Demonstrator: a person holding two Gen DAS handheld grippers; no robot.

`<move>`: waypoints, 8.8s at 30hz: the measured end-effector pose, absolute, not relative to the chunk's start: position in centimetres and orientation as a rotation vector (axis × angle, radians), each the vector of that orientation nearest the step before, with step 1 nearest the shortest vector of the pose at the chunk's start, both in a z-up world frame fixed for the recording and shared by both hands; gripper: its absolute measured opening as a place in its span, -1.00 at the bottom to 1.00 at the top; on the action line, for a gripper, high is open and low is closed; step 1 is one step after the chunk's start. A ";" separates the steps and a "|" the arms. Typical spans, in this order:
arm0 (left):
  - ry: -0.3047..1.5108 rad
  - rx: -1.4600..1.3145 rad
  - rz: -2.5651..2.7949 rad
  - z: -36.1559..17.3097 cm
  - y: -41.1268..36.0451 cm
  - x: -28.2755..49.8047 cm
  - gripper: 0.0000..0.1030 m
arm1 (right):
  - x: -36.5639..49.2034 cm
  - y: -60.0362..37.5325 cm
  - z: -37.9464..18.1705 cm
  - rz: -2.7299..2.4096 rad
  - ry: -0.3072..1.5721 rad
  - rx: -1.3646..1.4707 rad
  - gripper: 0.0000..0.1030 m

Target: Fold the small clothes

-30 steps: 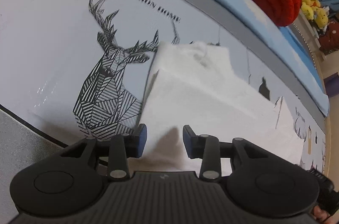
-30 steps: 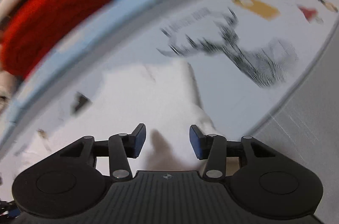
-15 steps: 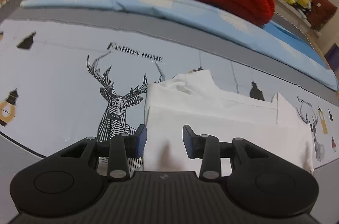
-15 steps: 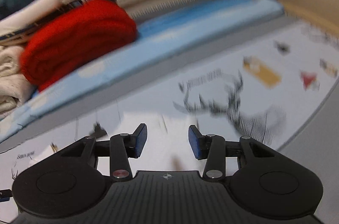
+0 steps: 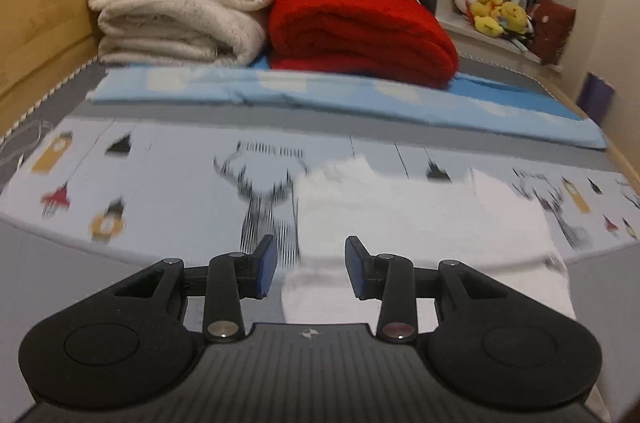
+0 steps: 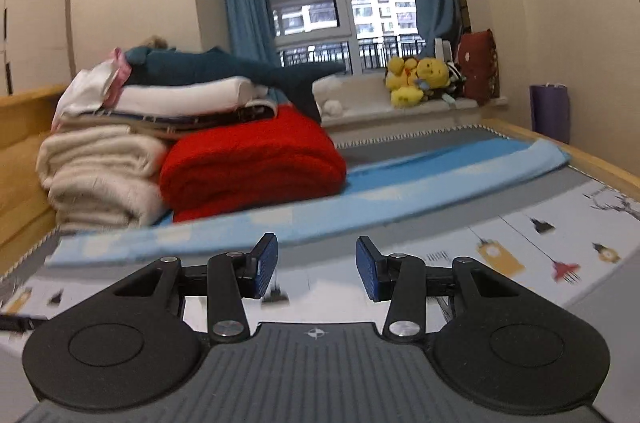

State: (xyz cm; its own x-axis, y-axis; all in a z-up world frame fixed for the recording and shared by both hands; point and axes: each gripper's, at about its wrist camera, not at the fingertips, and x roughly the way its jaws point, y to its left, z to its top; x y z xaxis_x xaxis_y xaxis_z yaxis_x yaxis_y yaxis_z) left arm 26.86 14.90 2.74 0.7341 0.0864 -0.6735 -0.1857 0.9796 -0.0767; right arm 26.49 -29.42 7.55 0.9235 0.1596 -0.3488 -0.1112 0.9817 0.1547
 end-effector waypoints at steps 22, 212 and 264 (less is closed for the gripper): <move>1.168 -0.457 0.096 -10.3 17.6 14.1 -0.45 | 15.9 -36.5 -7.5 -0.106 0.985 0.270 -0.13; 0.786 -0.278 0.141 -7.4 20.3 37.5 -0.73 | 41.6 -33.9 -6.2 -0.046 0.649 0.141 -0.87; 1.249 -0.137 0.027 -9.9 19.4 25.2 -1.00 | 27.9 -34.6 -9.5 0.007 1.159 0.059 -0.96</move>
State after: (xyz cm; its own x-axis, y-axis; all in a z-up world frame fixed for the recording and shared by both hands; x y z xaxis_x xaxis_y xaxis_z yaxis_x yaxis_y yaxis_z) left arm 25.21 19.38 -9.86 0.3173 -0.0546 -0.9468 -0.0951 0.9915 -0.0891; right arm 27.93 -34.63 -9.50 0.4002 0.0356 -0.9157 0.0253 0.9984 0.0499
